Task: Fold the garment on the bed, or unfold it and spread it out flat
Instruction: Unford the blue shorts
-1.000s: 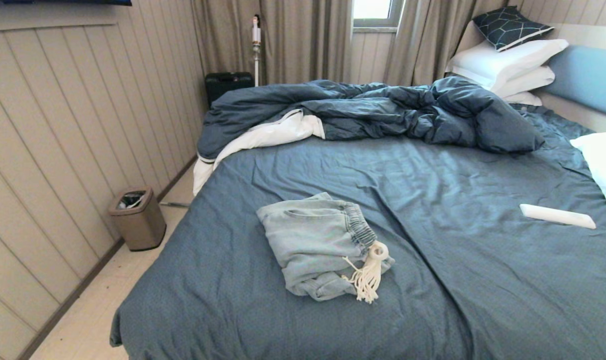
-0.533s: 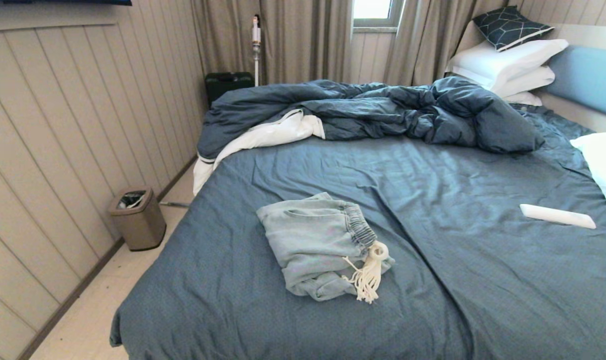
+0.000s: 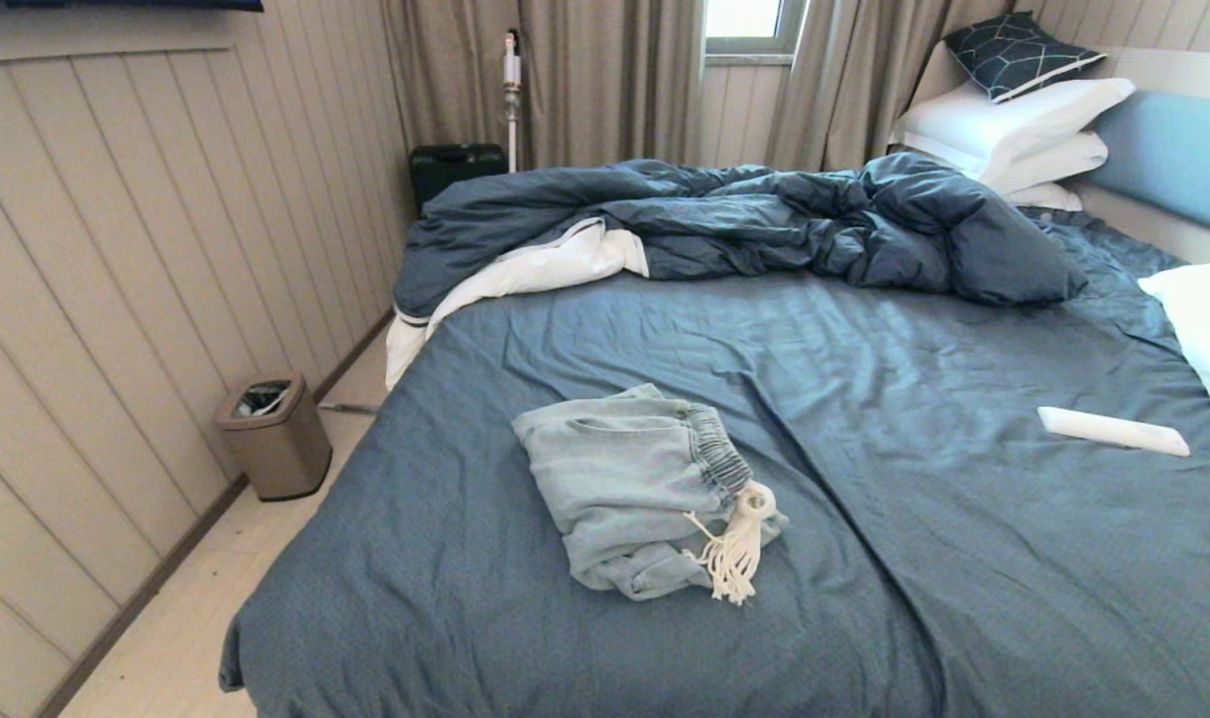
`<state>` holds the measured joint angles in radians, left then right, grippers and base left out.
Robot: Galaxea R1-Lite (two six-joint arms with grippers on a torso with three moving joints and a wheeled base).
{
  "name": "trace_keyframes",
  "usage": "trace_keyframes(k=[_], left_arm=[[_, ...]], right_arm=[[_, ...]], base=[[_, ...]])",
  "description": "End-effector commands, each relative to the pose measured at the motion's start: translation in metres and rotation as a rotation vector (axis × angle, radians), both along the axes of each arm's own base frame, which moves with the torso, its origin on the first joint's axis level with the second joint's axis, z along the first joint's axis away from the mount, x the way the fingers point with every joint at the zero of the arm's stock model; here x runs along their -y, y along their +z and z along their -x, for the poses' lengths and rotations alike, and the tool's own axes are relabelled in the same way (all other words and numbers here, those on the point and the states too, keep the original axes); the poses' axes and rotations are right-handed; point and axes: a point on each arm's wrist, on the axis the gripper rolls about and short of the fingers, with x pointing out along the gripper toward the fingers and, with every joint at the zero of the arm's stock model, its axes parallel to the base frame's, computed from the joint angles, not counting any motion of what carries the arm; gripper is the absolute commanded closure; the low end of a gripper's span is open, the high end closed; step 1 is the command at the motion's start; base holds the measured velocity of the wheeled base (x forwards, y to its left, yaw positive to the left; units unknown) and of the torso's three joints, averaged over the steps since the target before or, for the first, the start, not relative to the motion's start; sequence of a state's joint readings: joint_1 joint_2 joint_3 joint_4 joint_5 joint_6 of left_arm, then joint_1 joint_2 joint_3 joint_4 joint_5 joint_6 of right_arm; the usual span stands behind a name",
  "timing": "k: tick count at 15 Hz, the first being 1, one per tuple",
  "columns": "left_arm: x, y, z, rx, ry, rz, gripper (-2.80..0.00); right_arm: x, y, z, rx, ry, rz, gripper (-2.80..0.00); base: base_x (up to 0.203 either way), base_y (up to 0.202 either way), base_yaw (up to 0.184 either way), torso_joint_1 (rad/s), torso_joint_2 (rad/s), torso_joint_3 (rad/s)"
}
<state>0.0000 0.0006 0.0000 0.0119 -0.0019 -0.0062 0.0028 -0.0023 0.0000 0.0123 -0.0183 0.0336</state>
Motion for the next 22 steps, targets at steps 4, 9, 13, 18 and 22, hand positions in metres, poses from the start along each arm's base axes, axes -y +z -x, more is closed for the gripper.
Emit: trace_keyframes(k=[4, 9, 13, 18, 22], left_arm=[[0.0000, 0.0000, -0.0002, -0.003, 0.000, 0.003, 0.00], [0.0000, 0.0000, -0.0002, -0.003, 0.000, 0.005, 0.00], [0.0000, 0.0000, -0.0002, -0.003, 0.000, 0.004, 0.00], [0.0000, 0.0000, -0.0002, -0.003, 0.000, 0.003, 0.00], [0.0000, 0.0000, -0.0001, -0.001, -0.001, 0.000, 0.00]], right_arm=[[0.0000, -0.0001, -0.0002, -0.004, -0.001, 0.000, 0.00], [0.0000, -0.0001, -0.0002, -0.004, -0.002, 0.001, 0.00], [0.0000, -0.0001, -0.0002, -0.004, -0.001, 0.004, 0.00], [0.0000, -0.0002, -0.0002, -0.005, -0.001, 0.004, 0.00], [0.0000, -0.0001, -0.0002, -0.004, -0.001, 0.006, 0.00]], base=[[0.000, 0.000, 0.000, 0.000, 0.00, 0.000], [0.000, 0.000, 0.000, 0.000, 0.00, 0.000], [0.000, 0.000, 0.000, 0.000, 0.00, 0.000], [0.000, 0.000, 0.000, 0.000, 0.00, 0.000], [0.000, 0.000, 0.000, 0.000, 0.00, 0.000]])
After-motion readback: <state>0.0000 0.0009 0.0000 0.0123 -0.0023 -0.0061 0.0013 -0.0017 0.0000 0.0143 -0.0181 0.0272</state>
